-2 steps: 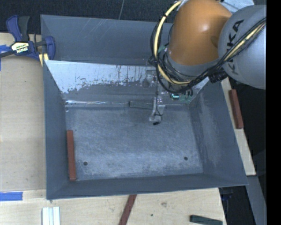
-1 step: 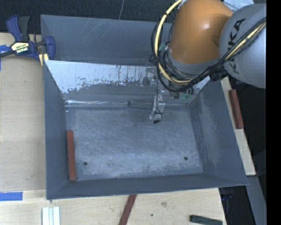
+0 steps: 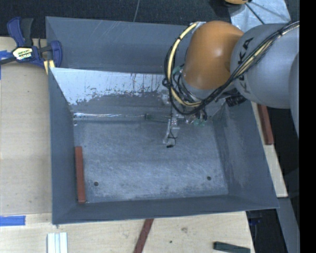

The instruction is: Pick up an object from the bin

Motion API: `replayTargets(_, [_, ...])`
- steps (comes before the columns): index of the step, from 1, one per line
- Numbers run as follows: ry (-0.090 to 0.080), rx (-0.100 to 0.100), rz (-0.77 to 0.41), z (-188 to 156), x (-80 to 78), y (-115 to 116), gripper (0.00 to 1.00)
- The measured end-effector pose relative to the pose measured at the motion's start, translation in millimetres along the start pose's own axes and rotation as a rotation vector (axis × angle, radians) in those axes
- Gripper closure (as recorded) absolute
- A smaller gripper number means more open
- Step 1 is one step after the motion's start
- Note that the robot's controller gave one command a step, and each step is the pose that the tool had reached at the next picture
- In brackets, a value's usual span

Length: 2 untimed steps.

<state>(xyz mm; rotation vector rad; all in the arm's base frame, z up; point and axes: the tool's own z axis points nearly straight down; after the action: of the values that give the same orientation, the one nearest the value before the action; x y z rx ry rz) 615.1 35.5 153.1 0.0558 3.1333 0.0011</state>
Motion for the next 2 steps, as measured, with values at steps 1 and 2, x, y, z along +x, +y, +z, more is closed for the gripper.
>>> replayTargets(1, [0.006,0.001,0.241,80.8,-9.3,-27.2,0.00])
replayTargets(2, [0.008,0.002,-0.095,83.6,-11.0,-5.8,0.00])
